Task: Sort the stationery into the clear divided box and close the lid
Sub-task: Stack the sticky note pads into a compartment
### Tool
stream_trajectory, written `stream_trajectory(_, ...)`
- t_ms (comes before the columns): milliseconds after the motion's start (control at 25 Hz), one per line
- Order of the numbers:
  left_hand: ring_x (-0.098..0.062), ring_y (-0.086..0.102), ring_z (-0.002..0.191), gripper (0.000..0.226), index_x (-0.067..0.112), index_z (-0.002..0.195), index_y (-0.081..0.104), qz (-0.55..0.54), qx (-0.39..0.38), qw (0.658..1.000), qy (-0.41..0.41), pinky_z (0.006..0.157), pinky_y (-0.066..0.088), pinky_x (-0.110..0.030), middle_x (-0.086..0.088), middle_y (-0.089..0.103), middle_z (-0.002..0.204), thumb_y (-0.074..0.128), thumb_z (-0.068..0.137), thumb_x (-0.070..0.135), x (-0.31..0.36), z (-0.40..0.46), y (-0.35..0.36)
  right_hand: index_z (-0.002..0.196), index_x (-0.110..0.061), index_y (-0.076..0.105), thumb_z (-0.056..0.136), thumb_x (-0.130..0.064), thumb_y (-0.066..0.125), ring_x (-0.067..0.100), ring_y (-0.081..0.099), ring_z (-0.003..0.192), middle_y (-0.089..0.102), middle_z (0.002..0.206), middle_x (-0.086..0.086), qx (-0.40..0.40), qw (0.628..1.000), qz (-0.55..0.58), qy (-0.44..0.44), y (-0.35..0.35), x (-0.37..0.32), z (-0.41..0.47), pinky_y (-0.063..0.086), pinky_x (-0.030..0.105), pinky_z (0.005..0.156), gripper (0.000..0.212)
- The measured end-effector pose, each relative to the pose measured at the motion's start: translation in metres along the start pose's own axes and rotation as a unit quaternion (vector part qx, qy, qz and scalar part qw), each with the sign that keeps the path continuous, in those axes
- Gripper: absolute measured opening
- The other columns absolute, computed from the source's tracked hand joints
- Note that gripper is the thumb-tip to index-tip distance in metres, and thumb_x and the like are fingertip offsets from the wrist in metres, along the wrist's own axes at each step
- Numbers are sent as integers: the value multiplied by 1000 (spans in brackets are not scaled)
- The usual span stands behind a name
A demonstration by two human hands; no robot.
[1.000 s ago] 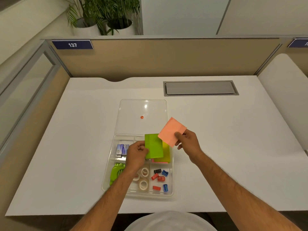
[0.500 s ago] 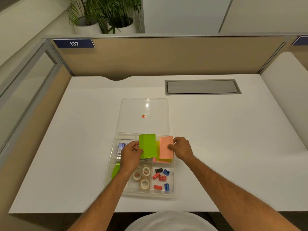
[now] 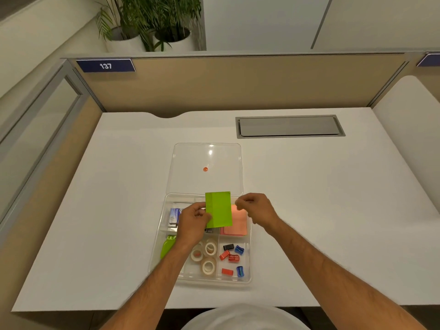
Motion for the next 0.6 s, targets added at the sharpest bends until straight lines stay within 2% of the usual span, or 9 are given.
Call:
stream_trajectory(80, -5, 51, 55, 32, 21, 103, 72, -4, -21, 1000, 6, 54, 48, -22, 13, 53, 55, 63, 86, -5, 4, 4, 8, 85, -15, 76, 84, -24, 69, 9, 55, 58, 75, 80, 2, -43, 999, 34, -1, 5, -5, -6, 41, 20, 45, 11)
stream_trajectory(200, -6, 56, 57, 33, 23, 101, 71, -8, -39, 999, 8, 55, 49, -23, 12, 59, 59, 64, 86, -5, 6, 7, 16, 79, -8, 73, 86, -11, 68, 8, 51, 51, 70, 72, 6, -41, 997, 60, -6, 5, -4, -7, 40, 19, 42, 9)
stream_trajectory(280, -7, 62, 63, 31, 18, 106, 71, -18, -39, 999, -4, 59, 52, -23, 9, 65, 67, 65, 85, -4, 4, 10, 18, 74, -10, 72, 86, -10, 68, 5, 51, 49, 69, 70, 4, -30, 998, 61, -5, 0, 1, -3, 39, 16, 42, 12)
stream_trajectory(400, -10, 70, 79, 30, 18, 110, 69, -17, -15, 1000, -10, 67, 55, -20, 3, 72, 82, 68, 85, 2, -1, 14, 13, 73, -10, 73, 85, -13, 70, 5, 58, 56, 73, 73, 3, 18, 1000, 11, 19, -12, 16, 5, 42, 17, 51, 12)
stream_trajectory(600, -22, 71, 86, 27, 24, 107, 68, 4, -13, 1000, -13, 78, 58, -31, -6, 73, 85, 66, 87, 6, -8, 28, 2, 75, -9, 74, 84, -15, 69, 16, 68, 74, 74, 77, 4, 35, 992, -108, 57, -2, 35, 17, 55, 31, 69, 12)
Point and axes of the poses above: each hand's wrist, its own z-axis towards the middle knuckle, its own y-axis out of the palm, x = y × z, the point moved 6 cm from there along z, towards the middle knuckle
